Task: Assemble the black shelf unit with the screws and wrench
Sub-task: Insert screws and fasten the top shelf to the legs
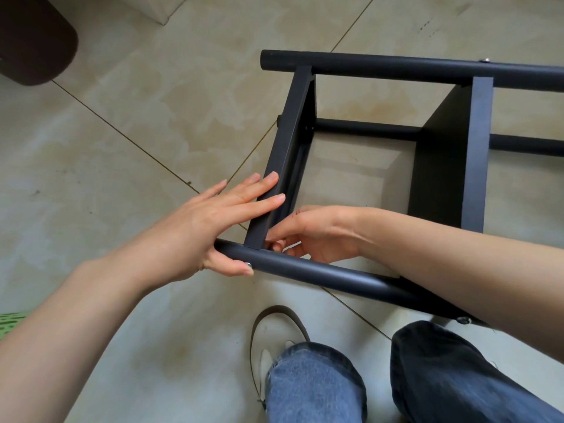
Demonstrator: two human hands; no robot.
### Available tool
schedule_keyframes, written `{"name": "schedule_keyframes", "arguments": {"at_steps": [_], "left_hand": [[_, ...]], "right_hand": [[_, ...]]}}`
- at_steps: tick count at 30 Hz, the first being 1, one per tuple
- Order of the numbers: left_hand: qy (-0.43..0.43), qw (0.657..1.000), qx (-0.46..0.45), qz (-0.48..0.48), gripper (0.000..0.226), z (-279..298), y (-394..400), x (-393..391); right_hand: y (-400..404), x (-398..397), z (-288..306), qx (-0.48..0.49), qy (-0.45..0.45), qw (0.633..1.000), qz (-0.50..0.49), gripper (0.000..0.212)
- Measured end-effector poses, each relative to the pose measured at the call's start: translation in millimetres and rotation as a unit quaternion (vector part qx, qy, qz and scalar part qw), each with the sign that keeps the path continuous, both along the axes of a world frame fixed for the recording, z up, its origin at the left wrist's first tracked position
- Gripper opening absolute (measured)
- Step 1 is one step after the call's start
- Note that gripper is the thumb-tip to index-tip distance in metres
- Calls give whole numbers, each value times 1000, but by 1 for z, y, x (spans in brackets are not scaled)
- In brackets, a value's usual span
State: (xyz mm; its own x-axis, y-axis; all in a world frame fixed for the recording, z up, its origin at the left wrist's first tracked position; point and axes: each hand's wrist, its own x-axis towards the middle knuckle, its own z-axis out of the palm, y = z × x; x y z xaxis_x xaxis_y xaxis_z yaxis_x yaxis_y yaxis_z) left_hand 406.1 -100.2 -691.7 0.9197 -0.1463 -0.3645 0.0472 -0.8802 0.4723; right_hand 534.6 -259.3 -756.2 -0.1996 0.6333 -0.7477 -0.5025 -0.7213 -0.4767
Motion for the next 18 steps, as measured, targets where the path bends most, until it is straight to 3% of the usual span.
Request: {"name": "schedule_keyframes", "arguments": {"at_steps": [3,8,15,18], "left_hand": [[3,1000,-3,4,110,0,0,1],[6,1000,-7,8,107,1,0,0],[8,1000,-10,8,107,1,0,0],[8,1000,-9,7,107,1,0,0]], "right_hand": [[3,-1,1,17,-19,1000,8,11],[0,-2,1,32,8,999,-14,24],[4,-5,2,3,-48,999,6,11],[2,-5,1,10,-49,999,-5,22]]}}
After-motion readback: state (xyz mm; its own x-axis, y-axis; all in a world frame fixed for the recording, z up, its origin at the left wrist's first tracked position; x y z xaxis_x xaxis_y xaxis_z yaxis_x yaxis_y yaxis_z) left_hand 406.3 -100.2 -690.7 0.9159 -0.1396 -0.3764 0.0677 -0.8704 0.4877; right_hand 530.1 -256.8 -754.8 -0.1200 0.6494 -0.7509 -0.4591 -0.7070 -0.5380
